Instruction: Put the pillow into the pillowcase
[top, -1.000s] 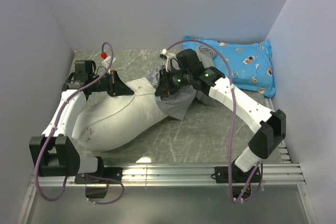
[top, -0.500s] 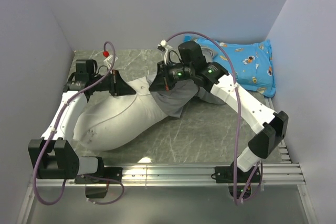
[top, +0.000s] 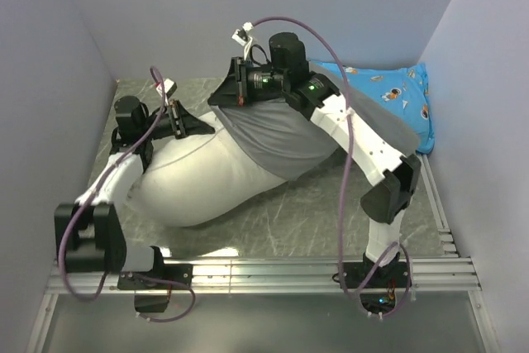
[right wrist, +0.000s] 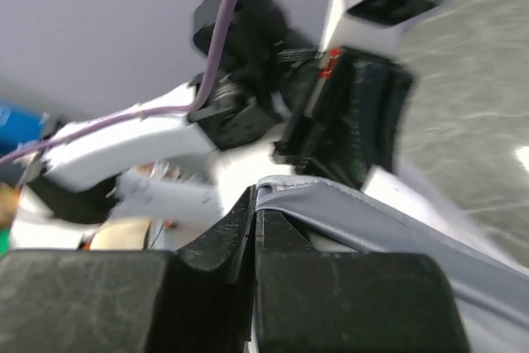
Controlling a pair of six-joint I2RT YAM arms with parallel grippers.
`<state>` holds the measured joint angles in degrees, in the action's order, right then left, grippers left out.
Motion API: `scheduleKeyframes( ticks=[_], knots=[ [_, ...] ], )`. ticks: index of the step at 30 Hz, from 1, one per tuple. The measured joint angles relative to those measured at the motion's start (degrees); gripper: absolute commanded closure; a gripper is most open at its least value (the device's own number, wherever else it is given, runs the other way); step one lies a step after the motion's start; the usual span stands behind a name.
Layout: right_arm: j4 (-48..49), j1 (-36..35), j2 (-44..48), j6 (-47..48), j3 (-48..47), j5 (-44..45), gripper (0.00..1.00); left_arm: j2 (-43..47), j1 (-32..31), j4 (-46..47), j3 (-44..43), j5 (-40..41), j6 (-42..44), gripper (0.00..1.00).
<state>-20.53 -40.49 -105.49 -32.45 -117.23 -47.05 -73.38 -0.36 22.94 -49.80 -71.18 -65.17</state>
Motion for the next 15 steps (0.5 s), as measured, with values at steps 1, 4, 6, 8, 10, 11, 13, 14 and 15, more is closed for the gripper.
scheduleKeyframes(
  ticks=[1,4,6,8,10,11,13,14,15],
  knots=[
    [0.13,0.79,-1.46,-0.22,-0.2,1.7,1.0,-3.1,1.38,-0.35,-0.2,-0.61,-0.26,0.99],
    [0.33,2.89,-6.86,-0.35,-0.13,7.15,1.0,-12.76,4.63,-11.72,-5.01,-0.04,7.85,0.9],
    [0.39,3.78,-11.61,-0.2,-0.09,10.82,1.0,-19.02,5.97,-20.48,-11.15,1.92,17.14,0.67],
    [0.48,4.39,-16.15,0.15,-0.13,13.99,0.78,-24.17,7.45,-30.86,-19.65,5.11,27.19,0.44],
    [0.94,4.66,-19.56,0.83,-0.85,16.65,0.3,-27.15,9.16,-38.8,-27.47,8.85,36.61,0.32],
    [0.94,4.72,-20.79,1.36,-1.92,17.77,0.18,-27.69,9.94,-41.18,-30.23,10.71,40.0,0.26],
    [1.11,4.72,-21.53,3.8,-4.57,19.43,0.12,-27.74,12.17,-45.13,-34.8,14.12,46.45,0.25],
    [0.81,4.55,-21.22,5.14,-5.88,20.57,0.12,-27.56,13.35,-46.45,-36.76,15.52,49.24,0.24],
    [0.63,4.37,-20.59,6.4,-7.04,21.57,0.11,-27.36,14.58,-47.87,-38.75,17.38,52.65,0.23]
  ],
)
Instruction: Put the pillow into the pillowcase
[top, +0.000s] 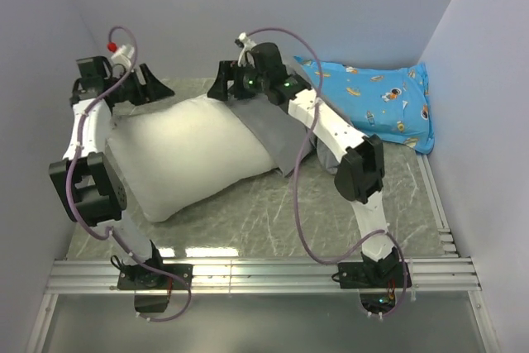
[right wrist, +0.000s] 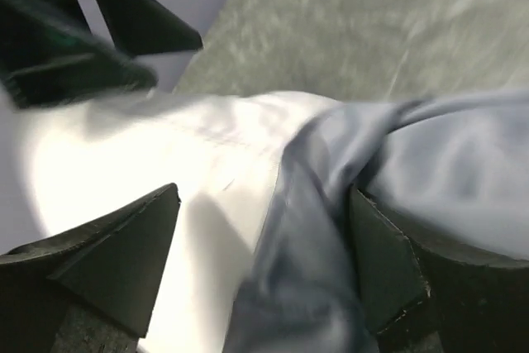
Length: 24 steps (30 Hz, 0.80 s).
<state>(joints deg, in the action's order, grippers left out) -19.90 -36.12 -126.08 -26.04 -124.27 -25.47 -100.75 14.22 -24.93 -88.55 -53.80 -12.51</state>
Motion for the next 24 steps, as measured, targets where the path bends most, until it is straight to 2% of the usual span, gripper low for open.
scheduleKeyframes(
  ticks=[1,4,6,8,11,14,17,19,24],
  knots=[
    [-0.35,-0.07,1.22,1.31,-0.35,1.07,0.11,0.22,0.92,-1.18,-1.36,1.51,2.73,0.23],
    [-2.32,0.17,8.24,5.68,3.08,4.57,0.12,2.75,2.73,-3.91,-1.97,6.43,11.72,0.09],
    [-3.65,0.17,15.91,9.25,9.49,7.34,0.14,6.73,2.32,-5.2,1.29,8.92,18.27,0.07],
    [-5.62,0.26,23.78,12.31,16.13,10.25,0.21,12.55,0.44,-7.15,6.69,11.13,24.65,0.07],
    [-4.98,0.24,36.48,15.39,29.94,13.88,0.26,24.3,-5.9,-7.5,17.73,14.69,34.14,0.03],
    [-2.84,-0.17,45.81,16.31,46.71,16.2,0.24,38.53,-18.36,-4.09,31.93,20.72,42.95,0.01],
    [-2.56,-0.81,45.62,16.37,56.87,18.56,0.21,45.81,-29.66,0.11,41.92,26.93,48.0,0.01],
    [-3.26,-1.05,41.46,16.48,57.96,19.96,0.21,46.38,-33.66,2.97,45.33,31.52,49.57,0.01],
    [-2.75,-1.38,32.81,16.0,55.41,22.99,0.21,42.66,-37.62,9.99,47.34,40.7,51.36,0.01]
  ],
)
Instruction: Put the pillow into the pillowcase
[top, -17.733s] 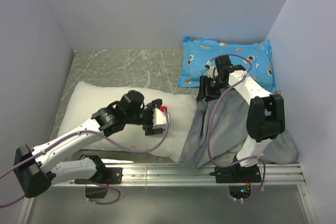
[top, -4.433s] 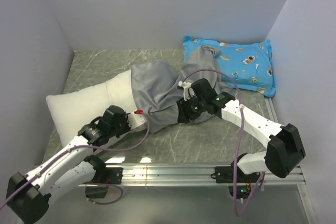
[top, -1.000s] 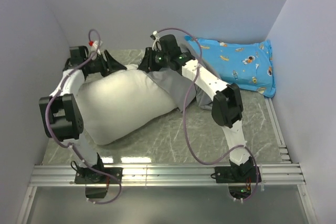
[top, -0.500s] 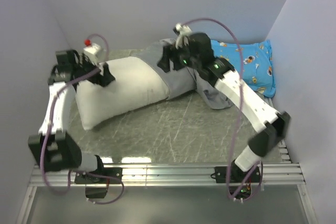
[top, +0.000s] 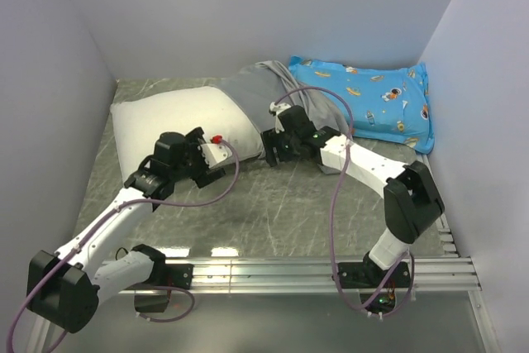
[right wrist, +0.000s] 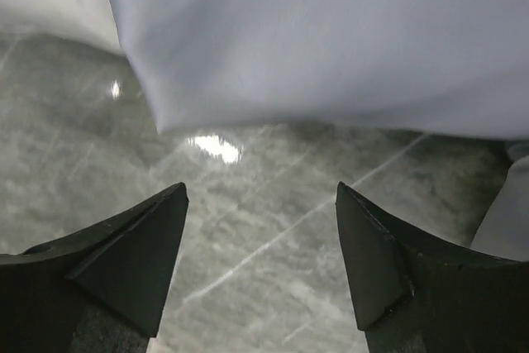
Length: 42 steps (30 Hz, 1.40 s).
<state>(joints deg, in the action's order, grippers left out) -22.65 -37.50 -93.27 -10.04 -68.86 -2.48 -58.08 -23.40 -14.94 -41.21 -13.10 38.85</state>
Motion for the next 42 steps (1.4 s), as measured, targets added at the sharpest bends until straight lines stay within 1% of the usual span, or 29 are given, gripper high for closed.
scheduleKeyframes(
  ticks=[6,9,10,11,12,13,14,15,16,18,19,20,21,22,24,27,31,34,36,38,42],
  knots=[
    [1.31,-1.31,-3.13,-2.32,-6.23,3.45,0.22,-0.92,-0.44,7.28,0.39,5.57,3.52,0.01],
    [1.66,-1.9,-3.65,-2.91,-8.17,3.78,0.23,-3.41,-0.48,9.57,0.46,7.15,4.31,0.01],
    [1.86,-2.08,-3.72,-2.93,-8.68,4.07,0.32,-4.24,-0.48,10.05,0.46,7.48,4.5,0.01],
    [1.73,-2.32,-4.09,-2.62,-9.4,4.66,0.38,-5.29,-0.48,10.45,0.48,7.87,4.61,0.01],
    [1.49,-2.54,-4.68,-2.45,-10.62,5.2,0.46,-6.16,-0.48,10.91,0.48,8.02,4.61,0.01],
    [1.09,-2.71,-5.9,-2.21,-12.33,5.84,0.65,-7.17,-0.48,11.39,0.48,8.22,4.63,0.01],
    [0.72,-2.75,-7.39,-1.7,-14.32,6.58,0.73,-8.26,-0.42,11.74,0.48,8.46,4.68,0.01],
    [0.42,-2.75,-9.01,-1.75,-16.28,6.99,0.92,-9.18,-0.28,12.41,0.46,8.55,4.9,0.01],
    [0.22,-2.73,-10.34,-1.53,-17.57,7.26,1.0,-10.45,0.04,13.42,0.46,8.68,5.11,0.02],
    [-0.17,-2.58,-12.35,-1.46,-18.91,6.97,1.0,-12.74,1.01,14.97,0.39,8.52,5.51,0.27],
    [-0.57,-2.51,-12.74,-1.38,-18.91,6.01,1.0,-14.19,1.79,15.5,0.04,8.24,5.62,0.43],
    [-1.07,-2.36,-12.85,-1.2,-18.88,4.63,1.0,-15.54,2.67,15.41,-0.76,7.5,5.35,0.72],
    [-1.4,-2.21,-12.83,-1.16,-18.88,3.28,1.0,-16.79,3.48,15.08,-1.9,6.58,4.81,0.83],
    [-1.36,-2.1,-12.7,-1.11,-18.95,1.55,1.0,-18.21,4.52,14.14,-3.67,5.05,3.67,1.0],
    [-1.55,-2.03,-12.61,-1.38,-19.93,-3.58,1.0,-19.58,6.58,11.56,-7.08,0.81,0.61,1.0],
    [-1.9,-2.01,-12.74,-3.06,-23.61,-11.61,1.0,-19.21,8.98,8.59,-10.75,-5.09,-6.49,1.0],
    [0.02,-1.99,-13.0,-8.35,-31.15,-24.57,1.0,-16.04,9.94,7.13,-13.2,-11.52,-20.87,1.0],
    [5.64,-2.56,-12.48,-13.73,-33.79,-33.07,1.0,-11.23,9.75,6.8,-13.55,-14.71,-31.67,1.0],
    [8.07,-3.41,-11.58,-15.85,-33.24,-36.39,1.0,-7.65,9.4,6.25,-13.49,-16.31,-37.35,1.0],
    [11.06,-4.57,-10.38,-17.97,-30.67,-39.5,1.0,-4.74,8.92,5.18,-13.09,-17.92,-41.2,1.0],
    [17.57,-5.92,-7.21,-22.69,-18.69,-43.82,1.0,-0.92,8.46,2.34,-9.44,-20.35,-44.06,1.0]
  ],
)
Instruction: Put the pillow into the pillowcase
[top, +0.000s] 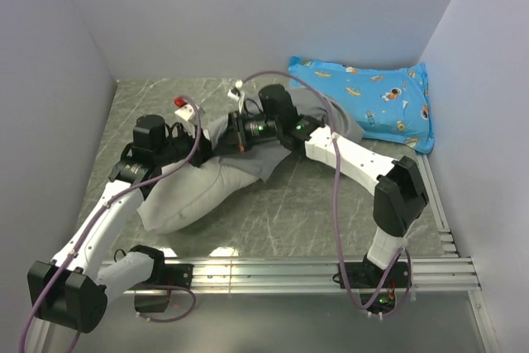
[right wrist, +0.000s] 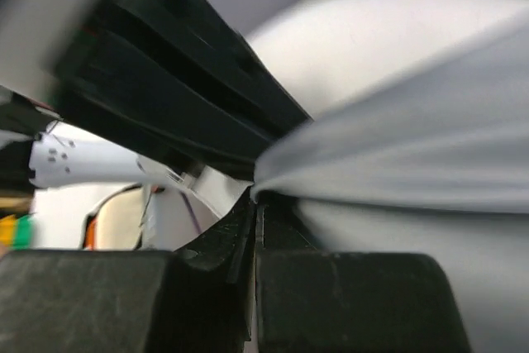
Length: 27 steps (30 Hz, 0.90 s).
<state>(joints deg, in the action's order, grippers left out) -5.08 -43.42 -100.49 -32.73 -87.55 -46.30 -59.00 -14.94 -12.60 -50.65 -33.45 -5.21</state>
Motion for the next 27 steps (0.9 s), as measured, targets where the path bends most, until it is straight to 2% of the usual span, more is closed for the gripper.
scheduleKeyframes(
  ticks=[4,5,6,8,9,11,14,18,22,25,27],
  knots=[
    [1.49,-0.33,0.72,-2.23,9.16,-2.03,1.0,1.53,-0.17,-2.32,3.67,-3.04,0.28,1.0],
    [1.27,-0.33,0.72,-2.36,10.27,-2.78,0.9,1.86,-0.26,-2.97,4.28,-3.58,1.36,1.0],
    [0.85,-0.37,0.74,-2.45,10.6,-3.48,0.64,1.99,-0.28,-3.69,4.63,-4.02,2.6,1.0],
    [-0.98,-0.57,1.36,-1.25,10.49,-5.16,0.38,2.03,-0.31,-5.9,4.81,-4.55,7.39,1.0],
    [-3.5,-0.7,1.99,0.61,9.68,-5.9,0.21,2.01,-0.31,-7.06,4.81,-4.72,9.94,1.0],
    [-10.93,-0.52,2.95,5.75,5.33,-6.14,0.11,1.9,-0.31,-9.79,4.81,-4.79,16.57,1.0],
    [-20.17,2.27,6.32,14.03,-2.43,-5.42,0.1,2.14,-0.26,-14.12,5.4,-4.17,27.02,1.0],
    [-27.61,16.5,17.2,23.37,-2.58,1.18,0.11,4.09,0.81,-18.14,7.98,-2.51,37.57,1.0],
    [-32.81,34.6,27.98,35.56,6.78,16.06,0.11,4.24,3.1,-20.9,8.33,-2.05,43.5,1.0],
    [-35.74,39.8,31.58,43.3,18.01,26.43,0.11,2.82,4.17,-21.16,8.07,-2.14,45.18,1.0],
    [-36.48,41.62,30.86,47.15,25.68,31.71,0.1,1.42,4.37,-21.44,7.21,-2.27,45.31,1.0]
  ],
)
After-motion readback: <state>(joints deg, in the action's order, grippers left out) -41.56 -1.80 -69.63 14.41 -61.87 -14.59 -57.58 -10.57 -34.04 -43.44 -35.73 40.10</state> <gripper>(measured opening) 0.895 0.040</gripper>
